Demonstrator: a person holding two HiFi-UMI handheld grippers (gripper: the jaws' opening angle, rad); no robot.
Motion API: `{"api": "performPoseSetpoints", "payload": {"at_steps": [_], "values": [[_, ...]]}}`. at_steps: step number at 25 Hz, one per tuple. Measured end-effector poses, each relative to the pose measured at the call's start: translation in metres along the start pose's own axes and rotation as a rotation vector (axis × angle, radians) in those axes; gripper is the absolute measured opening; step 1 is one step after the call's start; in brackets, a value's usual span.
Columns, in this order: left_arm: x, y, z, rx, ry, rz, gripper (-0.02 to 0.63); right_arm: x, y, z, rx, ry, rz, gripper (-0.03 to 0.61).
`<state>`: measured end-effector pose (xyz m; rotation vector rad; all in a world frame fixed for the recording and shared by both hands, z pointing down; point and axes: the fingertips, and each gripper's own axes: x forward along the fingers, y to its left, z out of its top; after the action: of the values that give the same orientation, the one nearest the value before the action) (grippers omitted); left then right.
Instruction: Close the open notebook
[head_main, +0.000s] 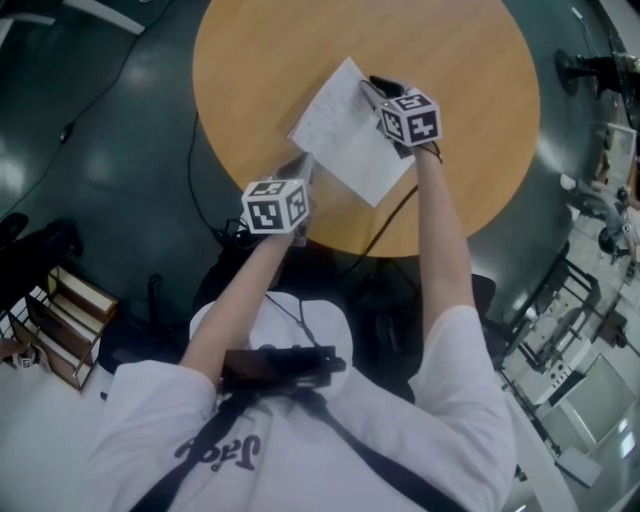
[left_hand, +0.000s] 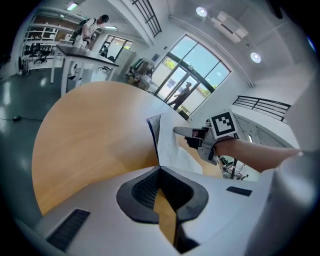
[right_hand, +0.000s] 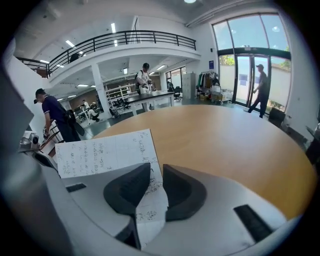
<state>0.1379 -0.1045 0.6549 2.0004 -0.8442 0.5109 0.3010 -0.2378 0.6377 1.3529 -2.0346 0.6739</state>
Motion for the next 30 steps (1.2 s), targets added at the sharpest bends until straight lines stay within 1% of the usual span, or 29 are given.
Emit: {"api": "performPoseSetpoints", "payload": {"at_steps": [2, 4, 9, 12, 14, 17, 20, 25, 30], "values": [[-0.004, -0.003, 0.003, 0.047, -0.005, -0.008, 0.012, -0.010, -0.002, -0.002, 0.019, -0.024, -0.039, 0.106], [-0.006, -0.008, 0.006, 0.111, -0.008, -0.009, 0.012, -0.020, -0.007, -0.006, 0.037, -0.041, -0.073, 0.105], [0.005, -0.031, 0.008, 0.254, 0.003, -0.013, 0.012, -0.060, -0.037, -0.027, 0.102, -0.097, -0.174, 0.105], [-0.003, -0.029, 0.004, 0.352, 0.007, -0.022, 0.012, -0.084, -0.027, -0.036, 0.157, -0.158, -0.212, 0.104], [-0.006, -0.034, -0.003, 0.404, 0.016, -0.029, 0.012, -0.104, -0.019, -0.045, 0.185, -0.198, -0.239, 0.090], [-0.004, -0.044, -0.022, 0.460, 0.052, -0.035, 0.012, -0.136, -0.015, -0.069, 0.233, -0.249, -0.298, 0.056], [-0.002, -0.049, -0.031, 0.526, 0.080, -0.051, 0.012, -0.162, -0.009, -0.083, 0.286, -0.303, -0.362, 0.037], [0.001, -0.061, -0.044, 0.630, 0.126, -0.070, 0.013, -0.199, 0.010, -0.105, 0.339, -0.365, -0.428, 0.032], [0.006, -0.070, -0.064, 0.677, 0.183, -0.112, 0.014, -0.228, 0.034, -0.124, 0.401, -0.417, -0.483, 0.032]]}}
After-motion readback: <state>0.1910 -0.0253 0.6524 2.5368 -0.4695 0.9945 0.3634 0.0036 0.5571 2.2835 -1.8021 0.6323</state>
